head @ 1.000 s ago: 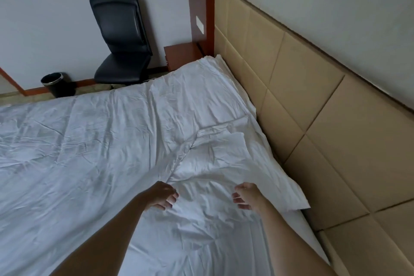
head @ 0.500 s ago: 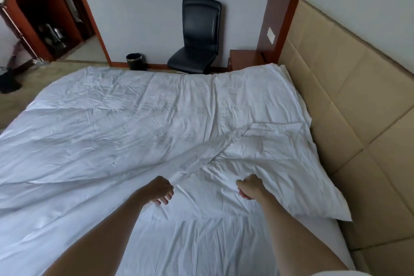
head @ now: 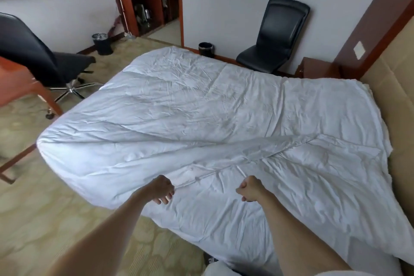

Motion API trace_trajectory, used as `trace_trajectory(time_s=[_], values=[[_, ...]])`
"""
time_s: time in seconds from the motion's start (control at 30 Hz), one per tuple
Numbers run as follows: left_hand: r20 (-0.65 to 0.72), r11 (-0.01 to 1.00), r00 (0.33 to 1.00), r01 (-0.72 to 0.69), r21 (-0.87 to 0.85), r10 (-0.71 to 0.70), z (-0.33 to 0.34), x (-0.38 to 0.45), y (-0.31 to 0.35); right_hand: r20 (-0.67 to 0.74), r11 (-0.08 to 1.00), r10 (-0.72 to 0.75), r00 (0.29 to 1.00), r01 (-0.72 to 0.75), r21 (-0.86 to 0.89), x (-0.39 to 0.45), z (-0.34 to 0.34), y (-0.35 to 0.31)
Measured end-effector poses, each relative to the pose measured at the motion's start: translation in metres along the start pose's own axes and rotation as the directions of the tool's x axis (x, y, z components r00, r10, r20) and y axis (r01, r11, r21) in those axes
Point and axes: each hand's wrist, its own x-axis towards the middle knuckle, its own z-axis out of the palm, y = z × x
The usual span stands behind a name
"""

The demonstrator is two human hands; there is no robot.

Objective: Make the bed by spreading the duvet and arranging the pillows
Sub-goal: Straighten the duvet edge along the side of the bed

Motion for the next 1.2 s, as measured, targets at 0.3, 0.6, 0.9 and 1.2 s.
trace_trajectory(time_s=[0.3,0.6,0.9,1.2], values=[[-0.076,0.989,0.996,0.027,-0.149,-0.039,-0.046,-0.007,-0.071,0.075,0.991,-0.091,0.993,0.098,-0.089,0.022,0.057,-0.075],[-0.118,0.991,0.991,0.047,-0.123,-0.062,-0.099,0.008,-0.114,-0.004,0.994,-0.096,0.995,0.096,0.053,0.078,0.123,-0.151],[-0.047,0.990,0.991,0.128,0.061,-0.125,-0.161,0.096,-0.131,0.155,0.888,0.281,0.947,-0.317,0.332,0.172,0.192,-0.156],[0.023,0.992,0.994,0.104,0.074,-0.106,-0.183,0.196,-0.145,0.383,0.447,0.389,0.838,-0.535,0.717,0.272,0.270,-0.138]])
